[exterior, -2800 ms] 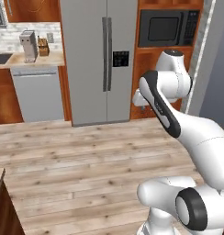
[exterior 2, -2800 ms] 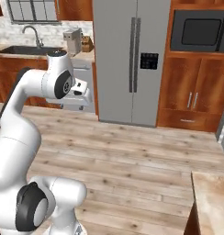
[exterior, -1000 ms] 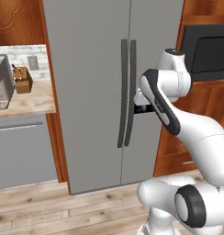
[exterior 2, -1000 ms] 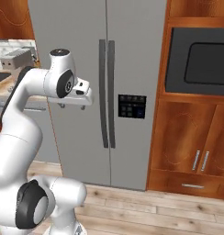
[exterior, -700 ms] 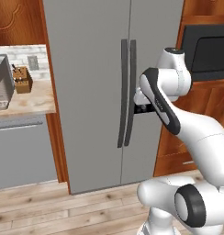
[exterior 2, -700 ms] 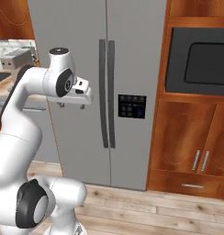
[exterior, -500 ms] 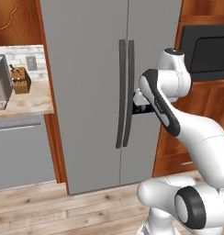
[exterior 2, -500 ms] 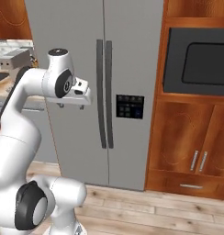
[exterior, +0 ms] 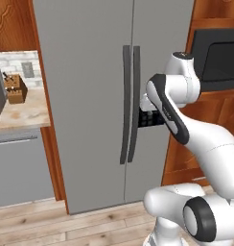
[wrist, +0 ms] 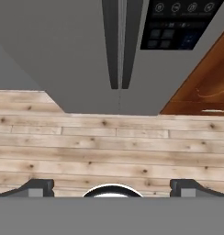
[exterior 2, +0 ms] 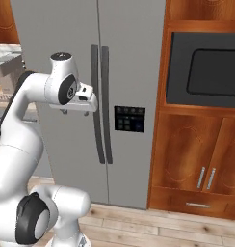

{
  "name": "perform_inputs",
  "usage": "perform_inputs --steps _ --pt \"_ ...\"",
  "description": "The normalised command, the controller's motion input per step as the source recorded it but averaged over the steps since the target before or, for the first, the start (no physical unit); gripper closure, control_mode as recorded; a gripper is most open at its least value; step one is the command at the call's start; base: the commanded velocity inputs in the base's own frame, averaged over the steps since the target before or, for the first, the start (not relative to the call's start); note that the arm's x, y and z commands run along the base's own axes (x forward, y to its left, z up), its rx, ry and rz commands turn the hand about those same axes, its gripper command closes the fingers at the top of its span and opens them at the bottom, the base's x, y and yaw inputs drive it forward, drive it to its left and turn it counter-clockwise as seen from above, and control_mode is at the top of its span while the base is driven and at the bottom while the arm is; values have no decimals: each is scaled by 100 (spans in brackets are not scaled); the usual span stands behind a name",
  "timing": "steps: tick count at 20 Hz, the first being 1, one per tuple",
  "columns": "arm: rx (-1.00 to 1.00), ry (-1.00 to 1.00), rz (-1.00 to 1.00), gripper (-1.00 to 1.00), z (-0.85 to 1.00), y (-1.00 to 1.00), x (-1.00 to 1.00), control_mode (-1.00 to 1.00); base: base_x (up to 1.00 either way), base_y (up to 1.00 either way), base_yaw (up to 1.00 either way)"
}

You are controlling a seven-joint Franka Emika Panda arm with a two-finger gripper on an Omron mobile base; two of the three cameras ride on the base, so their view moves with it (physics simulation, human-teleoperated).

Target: Retrieve the chicken drumstick from the fridge and place it on the saucepan with marinade on the stove.

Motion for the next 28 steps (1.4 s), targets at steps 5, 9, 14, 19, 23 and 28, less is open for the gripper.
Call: perform_inputs --steps 5,9,14,19,23,28 --pt "0 0 0 -100 0 0 0 100 46 -5 0" --pt "0 0 0 -100 0 0 0 100 14 -4 0" --pt "0 0 0 -100 0 0 1 -100 4 0 0" --pt "0 -9 0 -100 -1 -3 24 -100 0 0 0" --pt "0 -30 1 -100 0 8 18 -100 0 0 0" --pt "0 -33 0 -100 0 21 1 -100 0 0 0"
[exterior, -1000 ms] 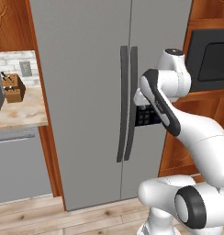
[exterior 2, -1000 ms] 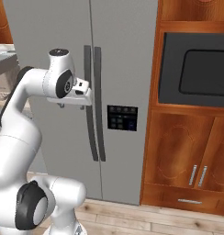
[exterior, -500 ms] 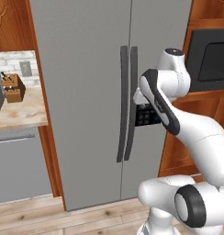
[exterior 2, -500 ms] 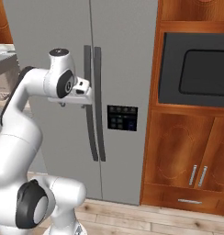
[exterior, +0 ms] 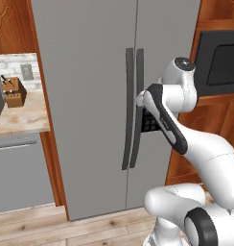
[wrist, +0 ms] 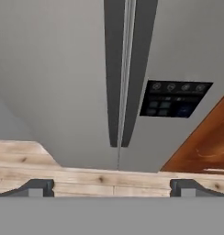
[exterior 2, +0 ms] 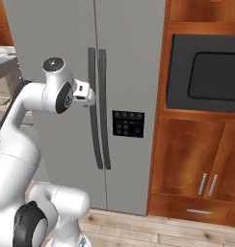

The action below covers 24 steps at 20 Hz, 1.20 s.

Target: Retrieve the chicken drumstick from the fridge and place it on the saucepan with marinade on the stove.

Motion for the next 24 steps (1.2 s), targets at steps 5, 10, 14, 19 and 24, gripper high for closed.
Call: perform_inputs --steps 5,10,14,19,24 --pt "1 -30 -1 -100 0 19 1 -100 0 0 0" --pt "6 -22 0 -100 3 4 8 -100 0 0 0" --pt "5 -17 0 -100 9 0 12 -100 0 0 0" --pt "1 -9 -1 -100 9 0 6 -100 0 0 0" --pt "0 -2 -4 -100 23 0 0 -100 0 0 0"
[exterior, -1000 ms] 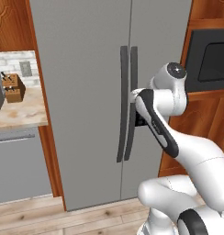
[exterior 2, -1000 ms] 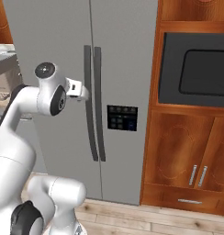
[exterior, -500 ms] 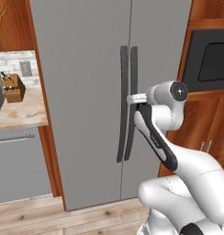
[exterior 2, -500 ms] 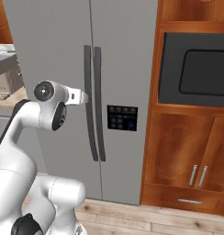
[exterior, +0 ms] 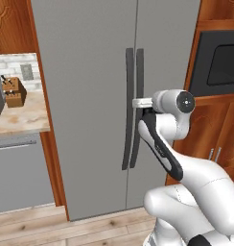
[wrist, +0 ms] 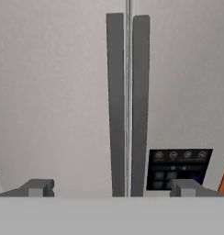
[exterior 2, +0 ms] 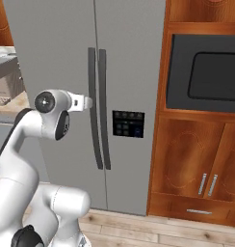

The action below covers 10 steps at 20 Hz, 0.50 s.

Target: Retrieve the chicken drumstick from the fridge and place it on the saucepan with marinade on the stove.

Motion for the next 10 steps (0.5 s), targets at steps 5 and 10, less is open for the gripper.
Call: perform_inputs --steps 5,10 --pt "0 0 0 -100 35 0 -1 -100 0 0 0" --pt "0 -6 -1 -100 21 0 0 -100 0 0 0"
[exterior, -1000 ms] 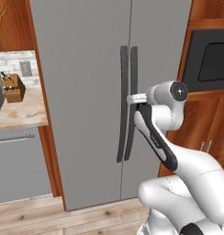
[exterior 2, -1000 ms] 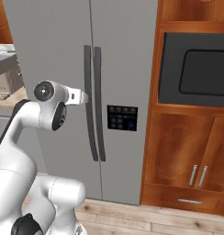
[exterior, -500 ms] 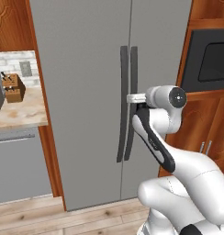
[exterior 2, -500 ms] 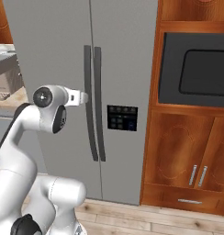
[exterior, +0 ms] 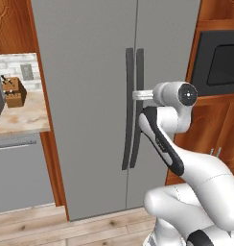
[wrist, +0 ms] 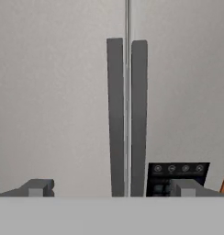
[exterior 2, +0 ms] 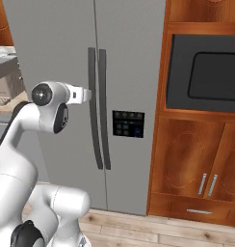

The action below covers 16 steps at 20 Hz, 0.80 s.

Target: Retrieve the chicken drumstick from the fridge and place it on the saucepan with marinade on the stove.

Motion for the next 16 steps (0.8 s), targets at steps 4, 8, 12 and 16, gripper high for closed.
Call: perform_inputs --steps 4,8,12,16 --pt "0 -15 0 -100 9 0 0 -100 0 0 0" --pt "0 -16 0 -100 0 0 0 -100 0 0 0" --pt "0 -5 0 -100 1 0 0 -100 0 0 0" --pt "0 0 0 -100 2 0 0 -100 0 0 0"
